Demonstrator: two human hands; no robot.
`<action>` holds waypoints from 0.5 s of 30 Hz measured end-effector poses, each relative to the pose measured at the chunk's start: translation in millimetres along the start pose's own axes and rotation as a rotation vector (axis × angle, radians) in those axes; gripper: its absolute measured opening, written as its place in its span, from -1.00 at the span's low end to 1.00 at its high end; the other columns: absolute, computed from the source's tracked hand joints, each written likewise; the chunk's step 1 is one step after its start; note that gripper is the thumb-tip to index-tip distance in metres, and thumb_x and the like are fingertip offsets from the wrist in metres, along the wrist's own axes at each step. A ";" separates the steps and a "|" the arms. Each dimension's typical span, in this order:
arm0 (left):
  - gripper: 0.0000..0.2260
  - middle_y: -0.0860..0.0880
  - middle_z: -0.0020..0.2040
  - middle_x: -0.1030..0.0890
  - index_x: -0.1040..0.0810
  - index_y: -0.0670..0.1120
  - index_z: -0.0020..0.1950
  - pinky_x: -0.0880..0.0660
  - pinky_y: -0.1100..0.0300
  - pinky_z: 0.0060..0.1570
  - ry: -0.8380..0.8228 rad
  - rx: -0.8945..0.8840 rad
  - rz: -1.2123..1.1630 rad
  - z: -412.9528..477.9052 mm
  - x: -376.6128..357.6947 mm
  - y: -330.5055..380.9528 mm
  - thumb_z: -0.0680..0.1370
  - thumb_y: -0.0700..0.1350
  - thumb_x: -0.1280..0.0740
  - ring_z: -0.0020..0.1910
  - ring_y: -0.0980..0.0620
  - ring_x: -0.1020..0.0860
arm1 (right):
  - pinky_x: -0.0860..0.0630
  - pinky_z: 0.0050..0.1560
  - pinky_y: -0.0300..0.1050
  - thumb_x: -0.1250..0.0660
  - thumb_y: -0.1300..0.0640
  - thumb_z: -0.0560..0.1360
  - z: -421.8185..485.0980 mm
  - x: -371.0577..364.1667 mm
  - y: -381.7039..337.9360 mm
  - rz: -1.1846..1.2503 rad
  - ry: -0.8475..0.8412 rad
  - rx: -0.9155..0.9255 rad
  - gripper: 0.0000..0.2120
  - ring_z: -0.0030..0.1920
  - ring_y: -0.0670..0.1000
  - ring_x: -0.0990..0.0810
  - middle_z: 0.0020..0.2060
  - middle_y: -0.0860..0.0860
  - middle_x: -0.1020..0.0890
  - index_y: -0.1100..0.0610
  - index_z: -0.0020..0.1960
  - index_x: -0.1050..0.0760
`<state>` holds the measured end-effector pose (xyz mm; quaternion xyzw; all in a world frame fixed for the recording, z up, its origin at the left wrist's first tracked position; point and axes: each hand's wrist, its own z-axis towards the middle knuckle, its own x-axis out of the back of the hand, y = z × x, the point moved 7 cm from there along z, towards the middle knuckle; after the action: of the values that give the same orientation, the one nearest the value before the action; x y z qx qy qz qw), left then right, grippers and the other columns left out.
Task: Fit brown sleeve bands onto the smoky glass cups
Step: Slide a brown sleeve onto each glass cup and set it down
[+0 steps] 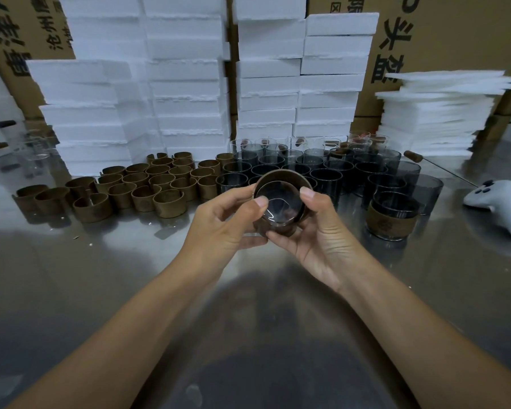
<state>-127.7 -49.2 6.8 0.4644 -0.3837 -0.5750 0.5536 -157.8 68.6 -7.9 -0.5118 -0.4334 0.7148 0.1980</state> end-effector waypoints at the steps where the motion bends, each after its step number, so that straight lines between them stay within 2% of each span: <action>1: -0.75 -0.15 -0.05 -0.68 -0.65 -0.03 0.03 -0.58 0.19 -0.24 0.008 0.002 -0.004 0.7 1.0 -1.3 0.40 0.01 -0.38 -0.16 -0.05 -0.67 | -0.59 -0.32 -0.17 -0.38 0.01 0.29 -0.5 0.2 0.2 -0.009 0.014 -0.004 -0.87 -0.20 0.00 -0.71 -0.22 0.05 -0.71 0.00 -0.28 -0.70; 3: -0.88 -0.11 -0.09 -0.69 -0.66 -0.02 -0.01 -0.58 0.20 -0.26 0.020 0.006 -0.012 1.8 2.6 -3.3 0.50 -0.09 -0.35 -0.21 -0.01 -0.67 | -0.59 -0.33 -0.16 -0.45 0.03 0.30 -0.6 1.0 0.6 -0.004 0.037 0.002 -0.92 -0.22 -0.01 -0.71 -0.24 0.04 -0.71 0.00 -0.30 -0.70; 7: -0.85 -0.06 -0.07 -0.71 -0.65 -0.04 0.04 -0.58 0.23 -0.24 0.008 0.010 -0.039 2.8 3.4 -4.6 0.52 -0.09 -0.33 -0.15 0.00 -0.68 | -0.60 -0.32 -0.17 -0.41 -0.03 0.24 -0.3 -1.5 2.2 0.020 0.050 0.021 -0.87 -0.23 -0.02 -0.71 -0.24 0.02 -0.72 -0.02 -0.29 -0.70; 9: -0.75 -0.07 -0.01 -0.70 -0.64 -0.04 0.08 -0.58 0.21 -0.19 0.011 0.011 -0.077 3.2 5.3 -6.2 0.44 -0.03 -0.38 -0.06 -0.02 -0.68 | -0.62 -0.24 -0.17 -0.42 -0.07 0.25 0.6 -3.4 3.5 0.036 0.030 0.020 -0.80 -0.16 -0.01 -0.71 -0.20 0.03 -0.72 0.02 -0.25 -0.71; 11: -0.64 -0.10 0.06 -0.68 -0.62 -0.06 0.15 -0.60 0.18 -0.09 0.027 0.009 -0.102 5.0 7.5 -8.9 0.37 -0.02 -0.41 0.04 -0.06 -0.65 | -0.63 -0.15 -0.16 -0.44 -0.15 0.20 1.7 -2.8 5.8 0.046 0.035 0.008 -0.60 -0.07 0.01 -0.71 -0.12 0.08 -0.72 0.13 -0.13 -0.69; 13: -0.51 -0.15 0.16 -0.64 -0.55 -0.12 0.25 -0.58 0.14 0.06 0.050 0.038 -0.133 7.1 10.7 -14.3 0.34 -0.04 -0.42 0.14 -0.07 -0.62 | -0.64 -0.08 -0.14 -0.41 -0.25 0.14 2.7 -0.4 8.5 0.014 0.050 -0.011 -0.39 -0.02 -0.01 -0.69 -0.08 0.07 -0.72 0.16 0.01 -0.62; 15: -0.42 -0.20 0.22 -0.60 -0.51 -0.18 0.28 -0.54 0.12 0.16 0.008 0.091 -0.193 8.5 11.0 -18.9 0.31 0.00 -0.46 0.19 -0.08 -0.58 | -0.62 -0.01 -0.13 -0.37 -0.31 0.15 2.7 1.3 10.6 -0.051 0.047 -0.019 -0.40 0.02 -0.03 -0.68 -0.07 0.04 -0.72 0.10 0.00 -0.63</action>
<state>-140.6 -59.0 -10.1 0.5262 -0.3605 -0.6058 0.4756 -159.1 62.7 -17.0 -0.5190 -0.4485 0.6931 0.2215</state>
